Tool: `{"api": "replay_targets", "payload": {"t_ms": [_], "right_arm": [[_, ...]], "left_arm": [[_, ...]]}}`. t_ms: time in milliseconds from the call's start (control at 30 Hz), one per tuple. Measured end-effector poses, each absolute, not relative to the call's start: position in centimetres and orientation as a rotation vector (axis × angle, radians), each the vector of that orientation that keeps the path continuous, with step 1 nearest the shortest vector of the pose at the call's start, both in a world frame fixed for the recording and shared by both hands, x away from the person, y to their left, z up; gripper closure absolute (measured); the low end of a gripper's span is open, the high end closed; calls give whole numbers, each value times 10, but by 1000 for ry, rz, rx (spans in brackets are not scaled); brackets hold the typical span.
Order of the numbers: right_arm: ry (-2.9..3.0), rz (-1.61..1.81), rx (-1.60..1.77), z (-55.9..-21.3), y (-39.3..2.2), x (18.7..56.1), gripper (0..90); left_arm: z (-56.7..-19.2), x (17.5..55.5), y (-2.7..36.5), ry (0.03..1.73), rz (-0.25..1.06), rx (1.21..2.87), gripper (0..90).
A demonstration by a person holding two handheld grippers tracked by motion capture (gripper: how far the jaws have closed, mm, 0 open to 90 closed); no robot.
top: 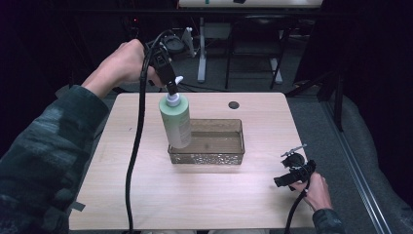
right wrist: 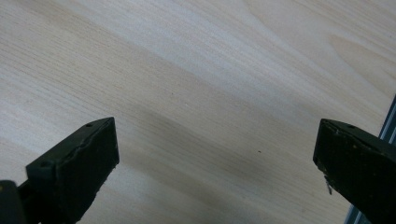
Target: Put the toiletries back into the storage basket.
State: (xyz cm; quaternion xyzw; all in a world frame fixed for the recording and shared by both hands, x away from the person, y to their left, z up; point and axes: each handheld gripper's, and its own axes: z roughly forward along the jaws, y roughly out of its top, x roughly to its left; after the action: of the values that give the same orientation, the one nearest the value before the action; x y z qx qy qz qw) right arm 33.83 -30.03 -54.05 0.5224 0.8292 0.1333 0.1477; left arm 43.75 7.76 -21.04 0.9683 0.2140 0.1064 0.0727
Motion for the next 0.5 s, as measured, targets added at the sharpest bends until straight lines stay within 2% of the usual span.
{"api": "replay_targets", "payload": {"t_ms": [500], "right_arm": [[2386, 379, 1500, -541, -300, 338, 0]], "left_arm": [[-223, 453, 73, 690, 314, 2904, 631]]}}
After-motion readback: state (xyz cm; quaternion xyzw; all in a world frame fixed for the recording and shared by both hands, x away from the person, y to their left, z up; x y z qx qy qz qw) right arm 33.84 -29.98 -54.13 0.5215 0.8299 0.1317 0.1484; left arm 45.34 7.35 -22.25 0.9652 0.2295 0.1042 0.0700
